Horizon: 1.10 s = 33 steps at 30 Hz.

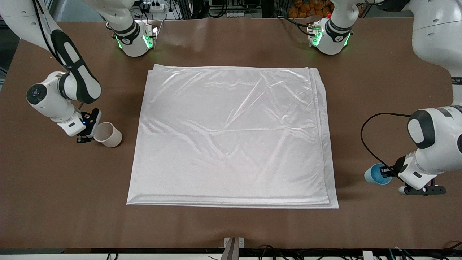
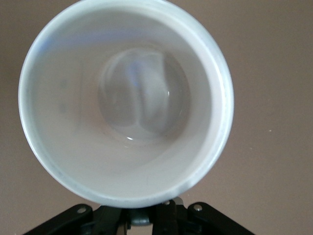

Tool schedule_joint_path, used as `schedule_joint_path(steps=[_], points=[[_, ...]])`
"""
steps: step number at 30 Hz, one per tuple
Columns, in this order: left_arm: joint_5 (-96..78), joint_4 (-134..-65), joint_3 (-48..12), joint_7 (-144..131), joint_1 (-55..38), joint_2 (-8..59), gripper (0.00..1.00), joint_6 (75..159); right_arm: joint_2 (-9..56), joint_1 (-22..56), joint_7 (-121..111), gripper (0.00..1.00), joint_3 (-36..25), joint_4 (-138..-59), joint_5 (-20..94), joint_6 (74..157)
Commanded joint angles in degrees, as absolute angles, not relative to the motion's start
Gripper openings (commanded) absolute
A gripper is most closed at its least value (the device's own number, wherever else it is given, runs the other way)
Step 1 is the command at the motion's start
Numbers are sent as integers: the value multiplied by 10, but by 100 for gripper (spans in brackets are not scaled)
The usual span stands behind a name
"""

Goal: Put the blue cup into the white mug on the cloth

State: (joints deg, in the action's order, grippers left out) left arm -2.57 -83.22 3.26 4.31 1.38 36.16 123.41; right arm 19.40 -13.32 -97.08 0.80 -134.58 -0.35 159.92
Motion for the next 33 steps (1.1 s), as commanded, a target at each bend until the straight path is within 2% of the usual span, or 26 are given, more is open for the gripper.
schedule_joint_path(steps=[1,14,20,33], points=[[-40,-838,23,18,12,344,0,1216,178,-138,-968,0,18,-1356,-2,1599],[-40,-838,0,-32,11,335,0,1212,127,-128,-933,0,56,-1336,-3,1523],[-40,-837,-1,-32,9,330,0,1199,125,-79,-885,0,56,-1312,-3,1497],[-47,-837,-7,-70,-1,322,0,1191,130,52,-709,0,54,-1199,-13,1337]])
